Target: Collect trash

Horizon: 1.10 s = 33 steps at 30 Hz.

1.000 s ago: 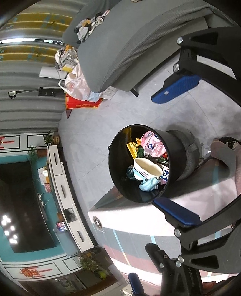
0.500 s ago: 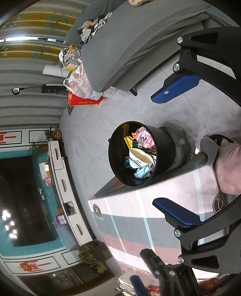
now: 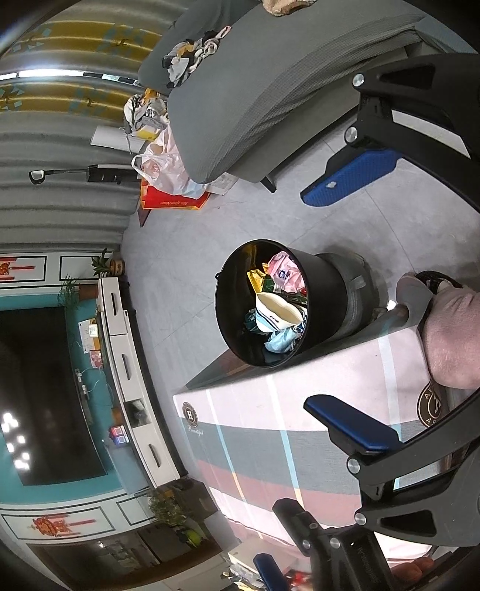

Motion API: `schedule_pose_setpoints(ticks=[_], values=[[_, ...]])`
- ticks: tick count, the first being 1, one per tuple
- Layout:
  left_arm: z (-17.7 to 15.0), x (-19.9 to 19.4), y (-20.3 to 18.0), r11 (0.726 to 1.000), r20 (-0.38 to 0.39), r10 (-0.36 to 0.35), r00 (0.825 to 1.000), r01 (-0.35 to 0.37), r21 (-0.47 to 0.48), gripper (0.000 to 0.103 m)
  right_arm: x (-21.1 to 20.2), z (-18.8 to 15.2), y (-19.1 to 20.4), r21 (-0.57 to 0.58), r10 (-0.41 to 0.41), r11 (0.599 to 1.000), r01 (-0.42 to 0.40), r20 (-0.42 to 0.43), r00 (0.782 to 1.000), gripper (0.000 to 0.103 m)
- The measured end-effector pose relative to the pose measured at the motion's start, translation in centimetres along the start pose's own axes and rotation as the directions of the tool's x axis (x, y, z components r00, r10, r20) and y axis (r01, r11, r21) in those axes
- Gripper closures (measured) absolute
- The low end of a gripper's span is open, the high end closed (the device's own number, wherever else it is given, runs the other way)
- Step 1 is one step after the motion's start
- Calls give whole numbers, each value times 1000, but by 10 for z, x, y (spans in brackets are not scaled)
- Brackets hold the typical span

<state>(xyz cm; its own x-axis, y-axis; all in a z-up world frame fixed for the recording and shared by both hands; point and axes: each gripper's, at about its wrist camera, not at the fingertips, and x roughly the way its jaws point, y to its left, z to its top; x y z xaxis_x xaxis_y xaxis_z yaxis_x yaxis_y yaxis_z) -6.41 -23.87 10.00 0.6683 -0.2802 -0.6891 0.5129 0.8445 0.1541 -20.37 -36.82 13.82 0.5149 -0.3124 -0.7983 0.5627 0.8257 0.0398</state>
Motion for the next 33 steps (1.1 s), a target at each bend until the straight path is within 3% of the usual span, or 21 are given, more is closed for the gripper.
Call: schedule_pose_setpoints(ticks=[33], values=[[-2, 3, -3, 1000, -12, -4, 1000, 4, 13, 3, 6, -2, -4, 5, 2, 1000, -2, -5, 1000, 3]])
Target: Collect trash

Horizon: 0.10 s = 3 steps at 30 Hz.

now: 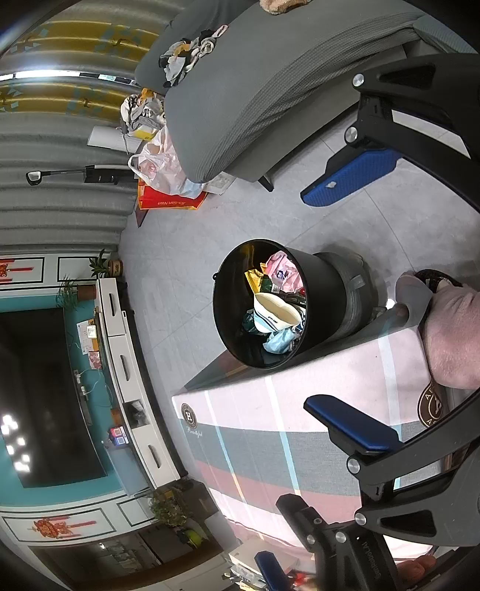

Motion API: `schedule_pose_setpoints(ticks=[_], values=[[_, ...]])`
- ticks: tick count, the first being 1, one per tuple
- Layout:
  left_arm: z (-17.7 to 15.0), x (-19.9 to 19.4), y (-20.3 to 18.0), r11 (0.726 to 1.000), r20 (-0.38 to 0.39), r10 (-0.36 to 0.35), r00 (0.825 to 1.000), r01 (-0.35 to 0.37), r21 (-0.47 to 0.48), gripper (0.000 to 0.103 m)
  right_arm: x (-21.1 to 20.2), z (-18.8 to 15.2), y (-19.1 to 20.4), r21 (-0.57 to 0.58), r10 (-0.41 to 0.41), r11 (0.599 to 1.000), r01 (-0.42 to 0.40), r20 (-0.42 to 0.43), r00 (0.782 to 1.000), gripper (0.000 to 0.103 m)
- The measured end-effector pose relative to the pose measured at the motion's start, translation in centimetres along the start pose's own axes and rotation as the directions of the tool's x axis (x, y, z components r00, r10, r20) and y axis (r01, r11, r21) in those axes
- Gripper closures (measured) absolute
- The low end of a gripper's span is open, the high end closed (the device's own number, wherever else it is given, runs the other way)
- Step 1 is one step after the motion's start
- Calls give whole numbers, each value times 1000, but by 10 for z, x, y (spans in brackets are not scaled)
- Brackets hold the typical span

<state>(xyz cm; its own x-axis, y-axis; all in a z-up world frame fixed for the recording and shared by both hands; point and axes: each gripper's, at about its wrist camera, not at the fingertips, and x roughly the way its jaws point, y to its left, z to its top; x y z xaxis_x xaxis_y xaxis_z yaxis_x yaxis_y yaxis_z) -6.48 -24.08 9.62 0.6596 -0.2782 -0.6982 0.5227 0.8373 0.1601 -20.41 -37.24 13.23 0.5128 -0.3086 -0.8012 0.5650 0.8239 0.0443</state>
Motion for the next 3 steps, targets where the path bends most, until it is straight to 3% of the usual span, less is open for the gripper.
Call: schedule_pose_setpoints(ticks=[3], values=[[-1, 1, 0, 1000, -1, 3, 1000, -3, -1, 3, 0, 0, 0, 0, 3, 1000, -3, 0, 1000, 3]])
